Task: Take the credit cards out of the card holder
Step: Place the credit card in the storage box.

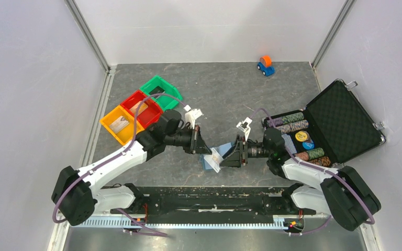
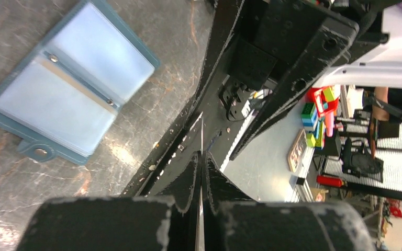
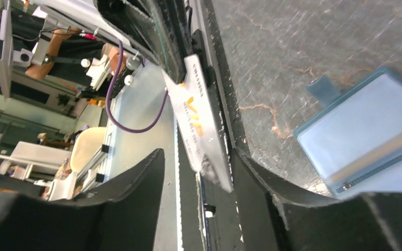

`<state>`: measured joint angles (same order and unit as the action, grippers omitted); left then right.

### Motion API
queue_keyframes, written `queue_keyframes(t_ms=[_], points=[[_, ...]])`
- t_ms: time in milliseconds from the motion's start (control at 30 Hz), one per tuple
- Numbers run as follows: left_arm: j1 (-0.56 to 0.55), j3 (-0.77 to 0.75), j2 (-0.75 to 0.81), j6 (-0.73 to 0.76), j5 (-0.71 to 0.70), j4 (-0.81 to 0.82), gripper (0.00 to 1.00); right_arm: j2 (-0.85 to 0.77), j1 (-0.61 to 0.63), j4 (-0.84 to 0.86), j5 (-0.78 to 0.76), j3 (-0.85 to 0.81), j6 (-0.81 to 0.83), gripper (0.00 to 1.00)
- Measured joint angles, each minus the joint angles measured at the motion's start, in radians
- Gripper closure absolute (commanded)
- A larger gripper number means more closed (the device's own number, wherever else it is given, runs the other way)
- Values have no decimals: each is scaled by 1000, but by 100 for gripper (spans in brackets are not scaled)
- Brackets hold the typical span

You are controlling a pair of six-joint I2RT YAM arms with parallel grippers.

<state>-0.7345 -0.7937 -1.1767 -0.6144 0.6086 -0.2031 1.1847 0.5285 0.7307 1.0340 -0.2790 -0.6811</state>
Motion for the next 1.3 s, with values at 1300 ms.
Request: queue_keyframes(t_ms=[1300], points=[[1158, -109, 51, -13, -441, -146, 98, -263, -3, -220, -299, 34, 70, 2]])
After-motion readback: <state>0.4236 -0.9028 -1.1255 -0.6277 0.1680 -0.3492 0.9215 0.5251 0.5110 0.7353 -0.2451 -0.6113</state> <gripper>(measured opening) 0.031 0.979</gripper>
